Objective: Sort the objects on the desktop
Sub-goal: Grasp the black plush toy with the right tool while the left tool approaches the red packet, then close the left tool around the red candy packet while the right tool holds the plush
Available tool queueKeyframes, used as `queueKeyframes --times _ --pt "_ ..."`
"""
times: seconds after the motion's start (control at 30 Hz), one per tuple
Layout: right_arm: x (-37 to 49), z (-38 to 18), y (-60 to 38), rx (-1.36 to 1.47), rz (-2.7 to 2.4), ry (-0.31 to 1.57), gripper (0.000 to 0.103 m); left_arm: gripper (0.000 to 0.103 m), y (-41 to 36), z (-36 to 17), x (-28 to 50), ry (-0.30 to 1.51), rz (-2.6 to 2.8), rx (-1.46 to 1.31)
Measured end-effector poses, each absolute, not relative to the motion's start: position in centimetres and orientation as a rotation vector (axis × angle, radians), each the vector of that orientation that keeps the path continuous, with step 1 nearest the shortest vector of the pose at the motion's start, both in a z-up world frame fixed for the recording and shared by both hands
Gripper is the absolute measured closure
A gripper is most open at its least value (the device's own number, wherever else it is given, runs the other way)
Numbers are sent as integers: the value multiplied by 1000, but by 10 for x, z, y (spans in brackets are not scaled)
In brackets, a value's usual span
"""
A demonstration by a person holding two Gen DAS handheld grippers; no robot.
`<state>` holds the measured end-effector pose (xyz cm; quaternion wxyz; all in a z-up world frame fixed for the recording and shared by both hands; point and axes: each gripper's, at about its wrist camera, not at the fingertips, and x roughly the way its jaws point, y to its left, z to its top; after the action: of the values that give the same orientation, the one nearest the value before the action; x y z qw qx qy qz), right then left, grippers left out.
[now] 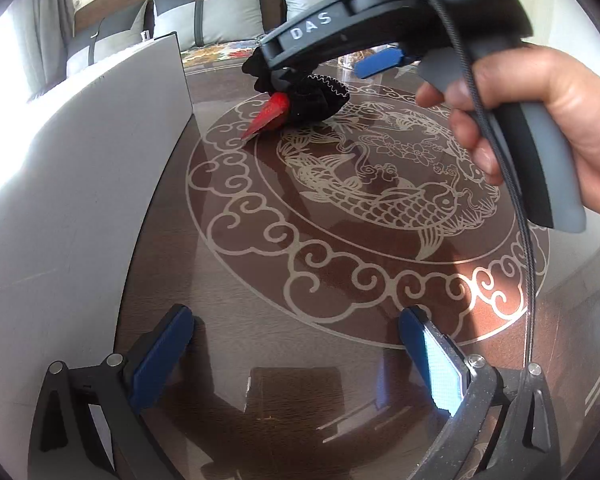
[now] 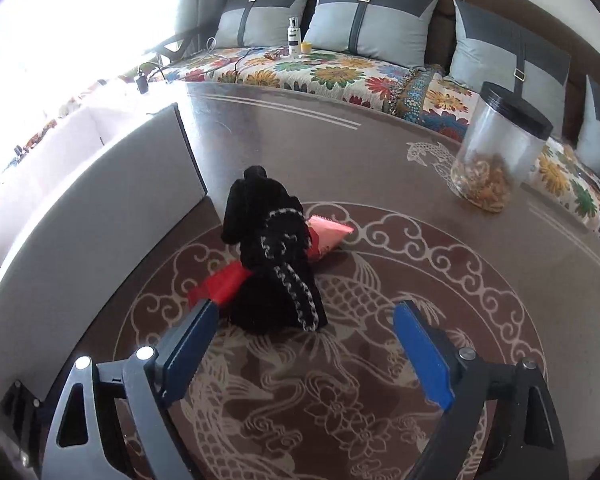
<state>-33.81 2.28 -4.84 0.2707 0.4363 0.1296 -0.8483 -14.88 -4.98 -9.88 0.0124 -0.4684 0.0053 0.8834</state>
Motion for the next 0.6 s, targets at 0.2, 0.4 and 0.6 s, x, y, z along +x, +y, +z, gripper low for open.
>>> queueKeyframes --times 0.2,0.4,0.6 --pt "-360 -66 9 1260 -2231 218 66 0 -50 -99 -149 16 2754 -1460" --pt "-315 -52 70 1233 -2279 120 67 0 -50 -99 -148 15 2754 -1460" --pt "-226 -53 169 1321 -2367 80 66 0 -50 -99 -147 18 2755 -1460"
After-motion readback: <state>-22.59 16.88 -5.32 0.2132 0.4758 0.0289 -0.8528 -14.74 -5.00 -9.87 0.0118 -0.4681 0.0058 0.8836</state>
